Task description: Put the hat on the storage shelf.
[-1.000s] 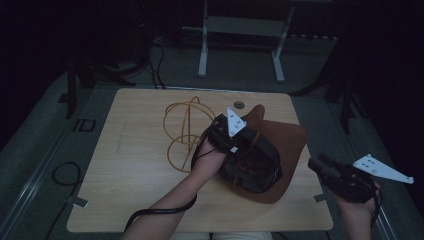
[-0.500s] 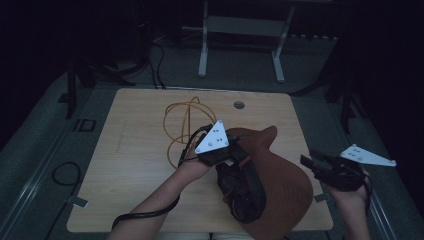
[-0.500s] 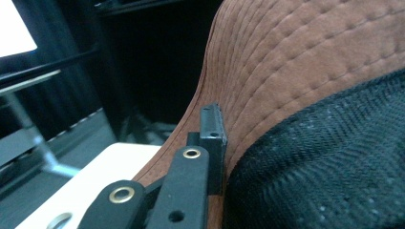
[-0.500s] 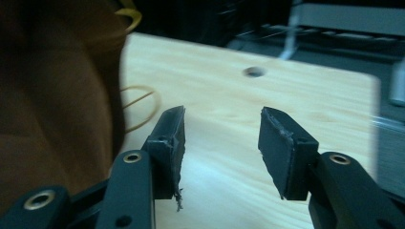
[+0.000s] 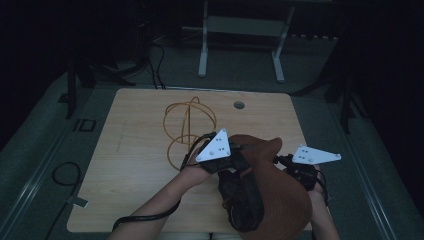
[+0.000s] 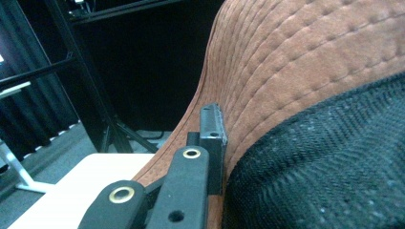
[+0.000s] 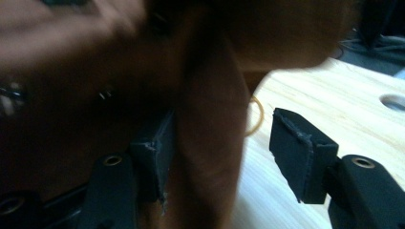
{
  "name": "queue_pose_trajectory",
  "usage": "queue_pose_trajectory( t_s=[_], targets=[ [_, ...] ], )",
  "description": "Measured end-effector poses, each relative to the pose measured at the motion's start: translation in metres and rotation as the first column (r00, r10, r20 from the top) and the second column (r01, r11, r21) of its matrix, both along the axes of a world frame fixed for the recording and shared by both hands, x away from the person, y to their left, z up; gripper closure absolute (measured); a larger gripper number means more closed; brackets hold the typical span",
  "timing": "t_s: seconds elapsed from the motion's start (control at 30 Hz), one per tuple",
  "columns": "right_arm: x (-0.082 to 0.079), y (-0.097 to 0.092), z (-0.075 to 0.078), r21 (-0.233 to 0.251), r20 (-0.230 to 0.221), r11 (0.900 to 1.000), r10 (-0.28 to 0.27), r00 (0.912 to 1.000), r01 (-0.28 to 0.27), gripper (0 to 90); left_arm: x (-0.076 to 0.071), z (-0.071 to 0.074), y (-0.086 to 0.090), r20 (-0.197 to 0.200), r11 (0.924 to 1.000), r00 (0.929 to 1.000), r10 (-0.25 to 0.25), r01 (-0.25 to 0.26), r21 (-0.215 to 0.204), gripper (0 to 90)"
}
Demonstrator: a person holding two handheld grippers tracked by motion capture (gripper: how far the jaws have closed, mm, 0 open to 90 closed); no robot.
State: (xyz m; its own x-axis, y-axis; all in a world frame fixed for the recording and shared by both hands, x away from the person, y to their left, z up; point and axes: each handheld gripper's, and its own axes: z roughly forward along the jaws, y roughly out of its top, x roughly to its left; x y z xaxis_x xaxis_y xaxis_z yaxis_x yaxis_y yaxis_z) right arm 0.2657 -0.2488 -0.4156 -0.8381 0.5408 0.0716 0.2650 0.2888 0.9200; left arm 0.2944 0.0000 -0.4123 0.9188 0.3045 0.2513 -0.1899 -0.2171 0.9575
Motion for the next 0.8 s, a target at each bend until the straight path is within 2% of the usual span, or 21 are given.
queue_pose_trajectory(
  t_s=[0.1, 0.17, 0.23, 0.3, 0.43, 0.57, 0.7, 0.8],
  targets=[
    [0.003, 0.008, 0.001, -0.003, 0.006, 1.0000, 0.008, 0.9999, -0.008, 42.4, -0.002, -0.003, -0.004, 0.011, 0.9995, 0.9998, 0.018, -0.018, 0.026, 86.9],
    [0.006, 0.010, 0.000, 0.004, 0.006, 0.9998, 0.018, 0.9998, -0.018, 44.0, -0.003, -0.005, -0.006, 0.007, 0.9993, 0.9996, 0.028, -0.028, 0.024, 86.9],
    [0.008, 0.010, 0.000, 0.030, -0.009, 0.9990, 0.034, 0.9994, -0.034, 45.6, -0.006, -0.006, -0.009, 0.016, 0.9980, 0.9984, 0.055, -0.055, 0.031, 86.7],
    [0.011, 0.010, 0.001, 0.035, -0.018, 0.9987, 0.037, 0.9992, -0.036, 47.4, -0.007, -0.006, -0.013, 0.024, 0.9964, 0.9972, 0.071, -0.072, 0.043, 86.6],
    [0.014, 0.010, 0.002, 0.037, -0.033, 0.9984, 0.044, 0.9985, -0.043, 57.5, -0.009, -0.004, -0.018, 0.028, 0.9943, 0.9957, 0.089, -0.090, 0.057, 86.3],
    [0.013, 0.010, 0.003, 0.028, -0.019, 0.9983, 0.051, 0.9985, -0.051, 67.6, -0.007, -0.001, -0.016, 0.004, 0.9966, 0.9974, 0.072, -0.072, 0.041, 85.9],
    [0.011, 0.008, 0.003, 0.019, -0.010, 0.9973, 0.071, 0.9975, -0.070, 83.6, -0.006, 0.002, -0.014, -0.015, 0.9982, 0.9988, 0.047, -0.047, 0.037, 81.9],
    [0.007, 0.008, 0.003, 0.020, 0.010, 0.9976, 0.066, 0.9978, -0.066, 86.1, -0.005, 0.005, -0.012, -0.014, 0.9984, 0.9989, 0.045, -0.044, 0.034, 75.2]
  ],
)
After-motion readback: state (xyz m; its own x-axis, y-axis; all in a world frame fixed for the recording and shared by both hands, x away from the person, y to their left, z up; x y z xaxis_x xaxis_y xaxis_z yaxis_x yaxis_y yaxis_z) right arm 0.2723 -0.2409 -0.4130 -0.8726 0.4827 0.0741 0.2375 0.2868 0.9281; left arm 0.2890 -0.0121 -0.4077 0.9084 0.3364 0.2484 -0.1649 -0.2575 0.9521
